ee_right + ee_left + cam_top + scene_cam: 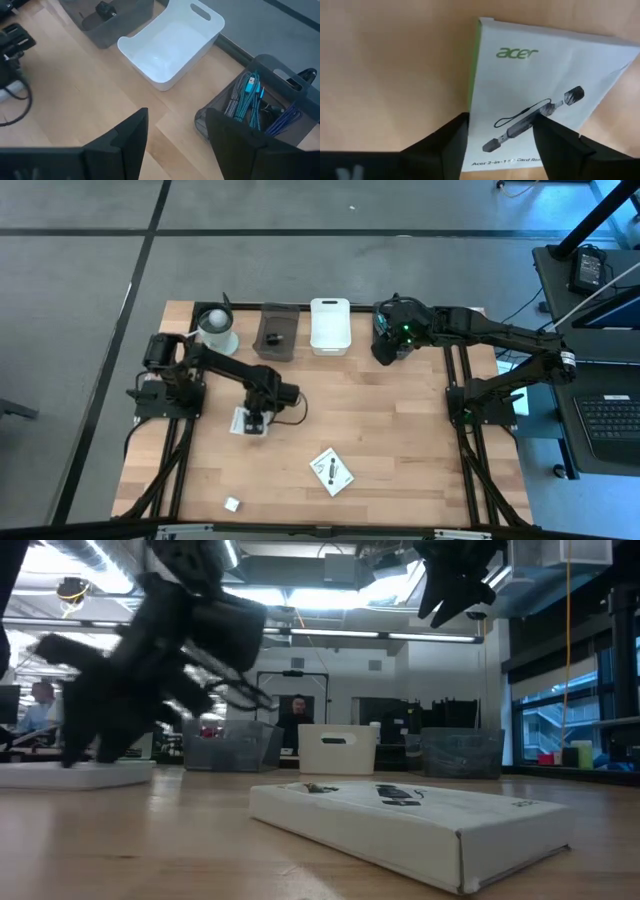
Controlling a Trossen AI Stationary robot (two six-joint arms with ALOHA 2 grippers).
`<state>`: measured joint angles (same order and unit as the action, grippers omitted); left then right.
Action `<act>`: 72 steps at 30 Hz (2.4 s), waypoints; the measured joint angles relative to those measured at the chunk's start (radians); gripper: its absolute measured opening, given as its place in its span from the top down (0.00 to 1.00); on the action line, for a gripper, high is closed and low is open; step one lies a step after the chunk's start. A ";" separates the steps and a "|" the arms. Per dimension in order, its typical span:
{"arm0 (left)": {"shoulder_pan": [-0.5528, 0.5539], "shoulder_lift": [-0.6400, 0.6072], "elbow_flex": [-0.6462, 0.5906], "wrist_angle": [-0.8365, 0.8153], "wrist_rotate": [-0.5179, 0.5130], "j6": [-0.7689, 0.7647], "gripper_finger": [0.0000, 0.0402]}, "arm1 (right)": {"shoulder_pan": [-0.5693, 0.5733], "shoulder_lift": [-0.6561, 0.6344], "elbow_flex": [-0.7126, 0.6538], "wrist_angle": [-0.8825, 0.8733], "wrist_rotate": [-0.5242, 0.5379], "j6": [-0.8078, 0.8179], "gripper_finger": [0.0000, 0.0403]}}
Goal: Pick and place items into bin
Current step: Put the left white card reader box into the white bin
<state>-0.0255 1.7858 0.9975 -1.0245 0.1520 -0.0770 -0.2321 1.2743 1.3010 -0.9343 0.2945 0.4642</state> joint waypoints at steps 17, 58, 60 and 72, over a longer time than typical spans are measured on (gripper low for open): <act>0.179 0.003 0.062 0.487 0.020 -0.465 0.63 | 0.141 0.000 0.000 -0.237 -0.004 0.230 0.50; 0.205 -0.045 0.064 0.343 -0.012 -0.040 0.72 | 0.483 0.672 -0.140 0.801 -0.007 0.639 0.98; 0.205 -0.045 0.061 0.336 -0.018 -0.035 0.72 | 0.481 0.687 -0.107 0.735 -0.011 0.639 0.96; 0.205 -0.045 0.058 0.309 -0.023 -0.006 0.72 | 0.477 0.721 -0.033 0.507 0.006 0.444 0.66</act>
<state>0.1795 1.7405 1.0557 -0.7157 0.1290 -0.0826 0.2454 1.9957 1.2678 -0.4277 0.3005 0.9084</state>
